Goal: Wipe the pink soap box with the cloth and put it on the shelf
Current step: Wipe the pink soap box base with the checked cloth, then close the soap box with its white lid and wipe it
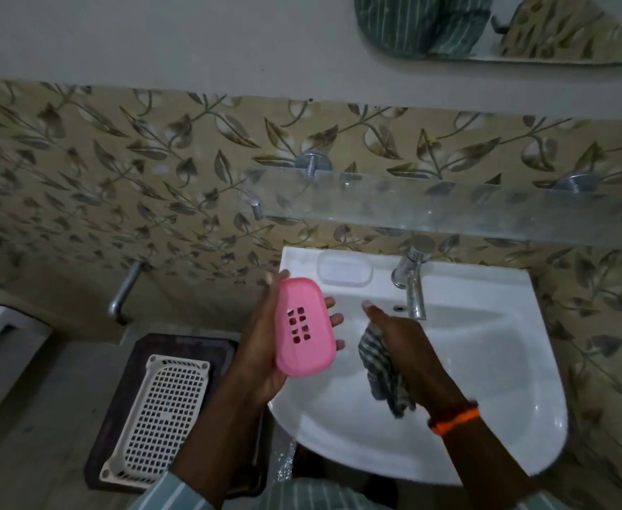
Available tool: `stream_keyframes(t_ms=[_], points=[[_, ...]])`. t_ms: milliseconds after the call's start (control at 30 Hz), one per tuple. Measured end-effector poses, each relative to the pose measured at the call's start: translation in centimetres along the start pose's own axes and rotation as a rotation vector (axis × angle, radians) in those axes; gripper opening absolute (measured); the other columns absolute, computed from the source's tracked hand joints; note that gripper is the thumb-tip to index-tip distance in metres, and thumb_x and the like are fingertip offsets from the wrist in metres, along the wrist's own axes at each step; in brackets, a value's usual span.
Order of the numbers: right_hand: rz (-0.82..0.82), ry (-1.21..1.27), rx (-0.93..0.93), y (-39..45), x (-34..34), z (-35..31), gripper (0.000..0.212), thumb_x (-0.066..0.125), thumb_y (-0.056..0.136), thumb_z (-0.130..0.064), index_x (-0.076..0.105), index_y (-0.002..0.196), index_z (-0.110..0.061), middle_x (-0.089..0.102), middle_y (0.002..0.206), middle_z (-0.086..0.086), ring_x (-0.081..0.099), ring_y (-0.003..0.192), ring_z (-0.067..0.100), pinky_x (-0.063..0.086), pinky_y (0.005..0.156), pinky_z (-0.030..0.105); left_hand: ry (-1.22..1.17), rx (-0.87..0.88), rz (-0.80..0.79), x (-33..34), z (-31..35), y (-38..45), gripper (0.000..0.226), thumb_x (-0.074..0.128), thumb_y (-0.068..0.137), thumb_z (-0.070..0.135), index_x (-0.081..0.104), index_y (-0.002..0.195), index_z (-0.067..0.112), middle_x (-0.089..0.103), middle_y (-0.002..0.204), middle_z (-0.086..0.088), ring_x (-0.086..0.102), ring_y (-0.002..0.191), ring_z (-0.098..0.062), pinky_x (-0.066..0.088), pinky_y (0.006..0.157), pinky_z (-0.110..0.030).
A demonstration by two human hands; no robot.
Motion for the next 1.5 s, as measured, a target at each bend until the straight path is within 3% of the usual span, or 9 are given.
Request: stream_keyframes(t_ms=[100,267,467,633,800,967,1067,1367,1500], points=[[0.102,-0.061,-0.112,4.9,1.4,-0.6,0.037,0.074,0.075,-0.046,0.064,0.059,-0.014,0.065,0.056,0.006,0.065,0.057,0.02,0.056,0.06,0.033,0.255,0.195,0.189,-1.8,0.9,-0.2,0.064,0.066,0.088,0.054,0.044,0.148,0.054,0.071,0.13,-0.014,0.074,0.105,-0.05,0.06,0.083,-0.069],[0.288,-0.074,0.06,11.2,2.6,-1.4,0.074,0.066,0.077,-0.058,0.06,0.119,0.002,0.067,0.118,0.017,0.063,0.102,0.032,0.049,0.086,0.033,0.466,0.204,0.259,-3.8,1.3,-0.2,0.03,0.066,0.089,0.048,0.074,0.118,0.048,0.074,0.12,-0.019,0.073,0.101,-0.053,0.059,0.084,-0.071],[0.304,-0.135,0.101,14.0,3.0,-1.8,0.029,0.057,0.08,-0.032,0.063,0.076,-0.004,0.071,0.086,0.015,0.063,0.075,0.029,0.052,0.073,0.034,0.466,0.031,0.229,-5.6,0.5,-0.1,0.037,0.065,0.094,0.045,0.083,0.11,0.016,0.074,0.11,-0.034,0.073,0.098,-0.052,0.059,0.09,-0.06],[0.288,-0.132,0.035,12.8,2.3,-2.1,0.028,0.058,0.08,-0.028,0.062,0.082,0.0,0.066,0.083,0.013,0.061,0.074,0.026,0.046,0.067,0.033,0.505,0.08,0.343,-5.9,0.5,0.7,0.03,0.063,0.1,0.035,0.084,0.103,0.014,0.08,0.092,-0.018,0.071,0.085,-0.03,0.058,0.08,-0.042],[0.076,-0.128,-0.157,6.5,0.8,-2.9,0.028,0.062,0.076,-0.023,0.052,0.052,-0.012,0.052,0.055,0.007,0.051,0.055,0.018,0.042,0.059,0.035,0.514,0.07,0.419,-5.1,0.3,2.8,0.026,0.064,0.103,0.029,0.085,0.09,0.02,0.08,0.104,-0.02,0.074,0.101,-0.041,0.056,0.099,-0.056],[-0.085,-0.256,-0.251,-0.4,-1.3,-2.9,0.036,0.063,0.076,-0.031,0.044,0.051,-0.014,0.041,0.053,0.006,0.044,0.05,0.012,0.037,0.054,0.028,0.331,-0.204,0.13,-1.9,-1.4,4.3,0.061,0.04,0.101,0.068,0.085,0.109,0.028,0.075,0.13,-0.015,0.074,0.116,-0.032,0.057,0.102,-0.048],[-0.027,-0.371,-0.308,-2.3,-2.5,-3.0,0.04,0.064,0.077,-0.033,0.039,0.052,-0.013,0.04,0.049,0.0,0.043,0.046,0.01,0.038,0.053,0.029,0.256,-0.359,-0.101,-0.1,-3.0,3.8,0.078,0.055,0.087,0.08,0.073,0.132,0.02,0.071,0.135,-0.017,0.073,0.117,-0.033,0.06,0.094,-0.043],[0.546,-0.879,-0.377,-5.7,-2.6,-2.5,0.037,0.061,0.083,-0.056,0.059,0.091,-0.021,0.064,0.089,0.005,0.066,0.081,0.026,0.053,0.068,0.033,0.226,-0.353,-0.273,3.2,-6.7,2.1,0.066,0.068,0.085,0.073,0.075,0.13,0.025,0.076,0.13,-0.008,0.074,0.117,-0.023,0.059,0.095,-0.036],[0.529,-0.987,-0.429,-6.6,-1.5,-2.3,0.038,0.06,0.084,-0.058,0.059,0.09,-0.02,0.066,0.089,0.004,0.068,0.081,0.024,0.054,0.068,0.032,0.184,-0.345,-0.303,3.1,-7.4,1.9,0.07,0.086,0.069,0.064,0.079,0.123,0.019,0.079,0.119,-0.011,0.077,0.106,-0.025,0.057,0.095,-0.041]])
Point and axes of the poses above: each hand's wrist, its own y-axis towards the middle knuckle, its own x-axis out of the palm, z = x × y, the point moved 3 cm from there along y, towards the middle knuckle
